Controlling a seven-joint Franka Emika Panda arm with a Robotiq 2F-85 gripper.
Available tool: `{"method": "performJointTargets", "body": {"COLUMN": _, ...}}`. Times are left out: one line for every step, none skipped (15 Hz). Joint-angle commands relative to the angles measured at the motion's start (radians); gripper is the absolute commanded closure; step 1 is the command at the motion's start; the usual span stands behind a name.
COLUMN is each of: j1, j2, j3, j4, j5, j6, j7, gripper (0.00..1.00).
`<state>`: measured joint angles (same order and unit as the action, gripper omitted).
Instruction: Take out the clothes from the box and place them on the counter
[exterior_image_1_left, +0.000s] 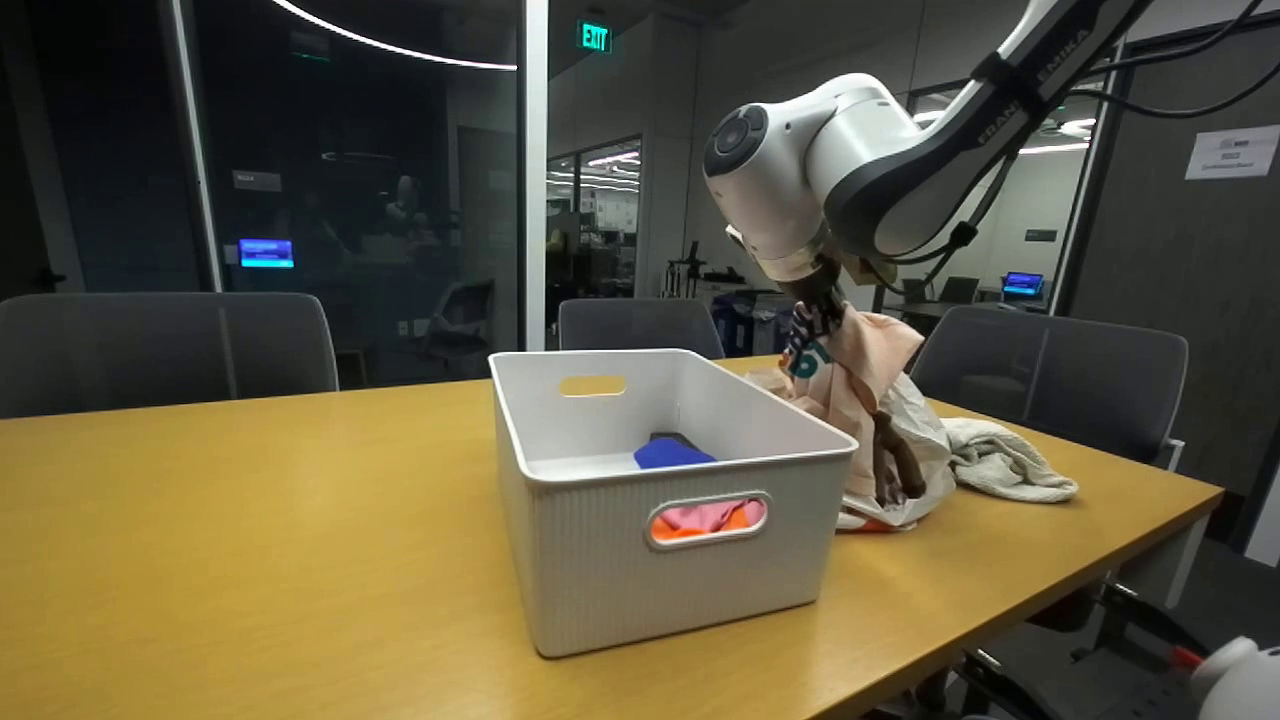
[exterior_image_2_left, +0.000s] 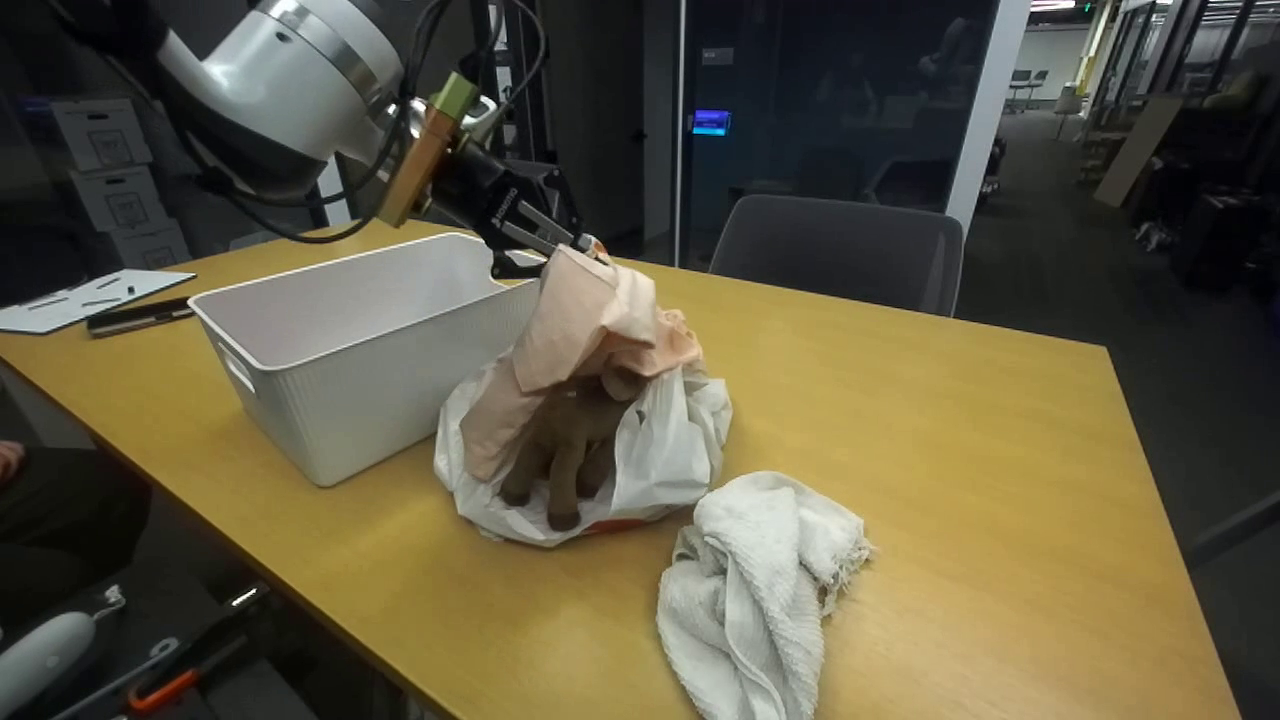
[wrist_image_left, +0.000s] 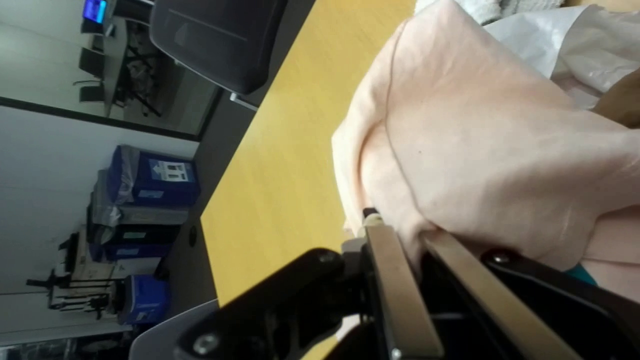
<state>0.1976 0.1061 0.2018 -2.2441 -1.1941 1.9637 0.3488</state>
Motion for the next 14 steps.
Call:
{"method": "performJointTargets", "body": {"j1": -0.047, "j2": 0.017, "j3": -0.031, "j4": 0.026, "j5": 0.112, "j6": 0.107, "j7": -0.120, "gripper": 0.98}}
{"method": "performJointTargets", "body": {"j1": -0.058, "j2": 0.019, "j3": -0.039, "j4": 0.027, "j5": 0.148, "j6": 0.129, "j7": -0.147, "gripper": 0.98}}
{"method": "performJointTargets", "body": {"j1": -0.069, "j2": 0.018, "j3": -0.047, "j4": 0.028, "j5": 0.197, "j6": 0.156, "j7": -0.183, "gripper": 0.98}}
{"method": "performJointTargets", "body": {"j1": -0.082, "j2": 0.015, "j3": -0.054, "j4": 0.028, "j5": 0.253, "j6": 0.192, "j7": -0.221, "gripper": 0.98}}
{"method": "performJointTargets", "body": {"j1": -0.092, "j2": 0.014, "j3": -0.060, "j4": 0.029, "j5": 0.310, "j6": 0.220, "j7": -0.256, "gripper": 0.97}}
{"method": "performJointTargets", "body": {"j1": -0.103, "j2": 0.014, "j3": -0.066, "j4": 0.030, "j5": 0.379, "j6": 0.256, "j7": -0.292, "gripper": 0.97}}
{"method": "performJointTargets", "body": {"j1": -0.111, "j2": 0.014, "j3": -0.071, "j4": 0.031, "j5": 0.443, "j6": 0.285, "j7": -0.322, "gripper": 0.97}}
{"method": "performJointTargets", "body": {"j1": -0.119, "j2": 0.013, "j3": -0.077, "j4": 0.029, "j5": 0.509, "j6": 0.314, "j7": -0.350, "gripper": 0.97}}
{"method": "performJointTargets", "body": {"j1": -0.127, "j2": 0.013, "j3": -0.081, "j4": 0.028, "j5": 0.577, "j6": 0.339, "j7": -0.378, "gripper": 0.98}}
{"method": "performJointTargets", "body": {"j1": -0.130, "j2": 0.011, "j3": -0.087, "j4": 0.025, "j5": 0.624, "j6": 0.360, "j7": -0.392, "gripper": 0.68}}
{"method": "performJointTargets", "body": {"j1": -0.130, "j2": 0.007, "j3": -0.091, "j4": 0.022, "j5": 0.661, "j6": 0.373, "j7": -0.404, "gripper": 0.66}}
{"method": "performJointTargets", "body": {"j1": -0.127, "j2": 0.001, "j3": -0.097, "j4": 0.020, "j5": 0.672, "j6": 0.382, "j7": -0.405, "gripper": 0.60}}
{"method": "performJointTargets", "body": {"j1": -0.119, "j2": -0.007, "j3": -0.104, "j4": 0.020, "j5": 0.649, "j6": 0.371, "j7": -0.384, "gripper": 0.51}}
{"method": "performJointTargets", "body": {"j1": -0.106, "j2": -0.015, "j3": -0.110, "j4": 0.022, "j5": 0.581, "j6": 0.348, "j7": -0.342, "gripper": 0.44}}
